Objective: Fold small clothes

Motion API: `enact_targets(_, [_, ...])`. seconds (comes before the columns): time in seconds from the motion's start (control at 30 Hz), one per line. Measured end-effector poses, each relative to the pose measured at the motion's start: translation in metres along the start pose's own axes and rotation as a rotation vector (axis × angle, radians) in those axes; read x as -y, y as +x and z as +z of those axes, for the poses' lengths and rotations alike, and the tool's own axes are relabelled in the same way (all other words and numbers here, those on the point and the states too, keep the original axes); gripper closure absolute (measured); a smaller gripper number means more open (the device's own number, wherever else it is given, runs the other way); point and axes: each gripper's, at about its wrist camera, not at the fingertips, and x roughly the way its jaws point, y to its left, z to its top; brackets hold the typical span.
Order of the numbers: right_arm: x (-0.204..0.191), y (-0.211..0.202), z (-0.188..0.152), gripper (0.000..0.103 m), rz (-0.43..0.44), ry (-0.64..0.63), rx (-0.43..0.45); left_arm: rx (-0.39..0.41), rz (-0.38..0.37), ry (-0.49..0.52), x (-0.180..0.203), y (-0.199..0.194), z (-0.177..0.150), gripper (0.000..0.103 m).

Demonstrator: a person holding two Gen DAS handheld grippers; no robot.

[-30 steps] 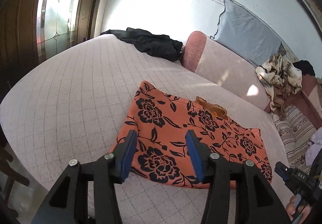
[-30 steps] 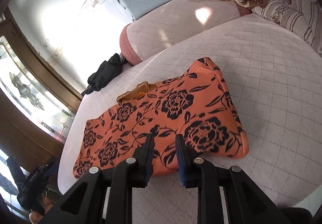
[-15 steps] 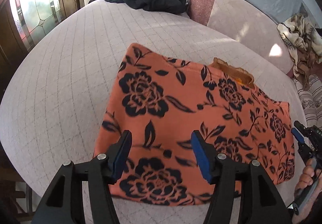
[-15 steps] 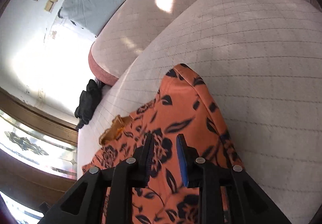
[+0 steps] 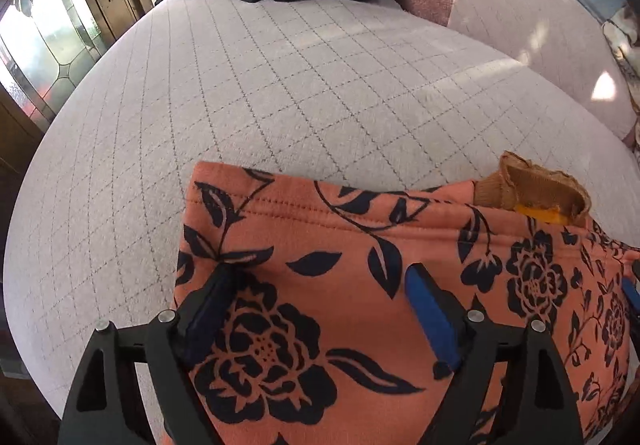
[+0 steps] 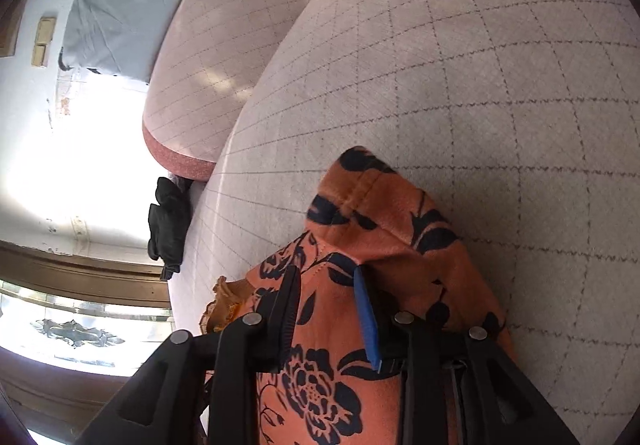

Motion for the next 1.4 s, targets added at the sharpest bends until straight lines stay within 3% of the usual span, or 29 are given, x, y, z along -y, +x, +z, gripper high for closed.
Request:
enact_targets(0.1, [-0.030, 0.001, -0.021, 0.071, 0.112, -0.134, -0.072, 0.020, -0.094, -0.058, -0.020, -0.032, -0.027, 0.017])
enact_targets(0.27, [-0.079, 0.003, -0.090, 0.071, 0.121, -0.417, -0.194, 0.027, -0.175, -0.186, -0.063, -0.077, -0.080, 0.017])
enact_targets(0.33, [-0.086, 0.005, -0.117, 0.071, 0.129, -0.458, -0.246, 0.026, -0.207, -0.261, -0.081, -0.089, -0.103, 0.017])
enact_targets(0.5, [-0.088, 0.012, -0.174, 0.071, 0.140, -0.493, -0.340, 0.008, -0.177, -0.358, -0.105, -0.110, -0.167, 0.017])
enact_targets(0.6, [-0.074, 0.021, -0.204, 0.072, 0.064, -0.496, -0.403, -0.036, -0.206, -0.370, -0.104, -0.105, -0.191, 0.017])
enact_targets(0.7, [-0.066, 0.009, -0.213, 0.072, 0.050, -0.509, -0.377, -0.059, -0.252, -0.422, -0.105, -0.088, -0.192, 0.017])
enact_targets(0.87, [-0.060, -0.030, -0.201, 0.071, 0.084, -0.527, -0.278, 0.039, -0.280, -0.517, -0.108, -0.070, -0.166, 0.018])
enact_targets(0.93, [-0.056, -0.037, -0.191, 0.071, 0.066, -0.531, -0.244, 0.095, -0.299, -0.532, -0.106, -0.066, -0.155, 0.025])
enact_targets(1.0, [-0.051, -0.034, -0.182, 0.071, 0.053, -0.522, -0.241, 0.097, -0.257, -0.543, -0.101, -0.060, -0.147, 0.059])
enact_targets(1.03, [-0.047, -0.031, -0.179, 0.071, 0.031, -0.517, -0.242, 0.110, -0.261, -0.543, -0.098, -0.058, -0.144, 0.065])
enact_targets(1.1, [-0.040, -0.020, -0.171, 0.072, 0.002, -0.494, -0.260, 0.172, -0.264, -0.490, -0.086, -0.065, -0.139, 0.076])
enact_targets(1.23, [-0.040, -0.016, -0.161, 0.072, 0.021, -0.458, -0.281, 0.349, -0.243, -0.235, -0.043, -0.098, -0.135, 0.079])
enact_targets(1.37, [-0.066, -0.019, -0.150, 0.070, 0.059, -0.522, -0.253, 0.439, -0.224, 0.011, 0.004, -0.129, -0.145, 0.079])
enact_targets(1.4, [-0.073, -0.019, -0.144, 0.062, 0.094, -0.529, -0.253, 0.450, -0.217, 0.067, 0.016, -0.135, -0.149, 0.079])
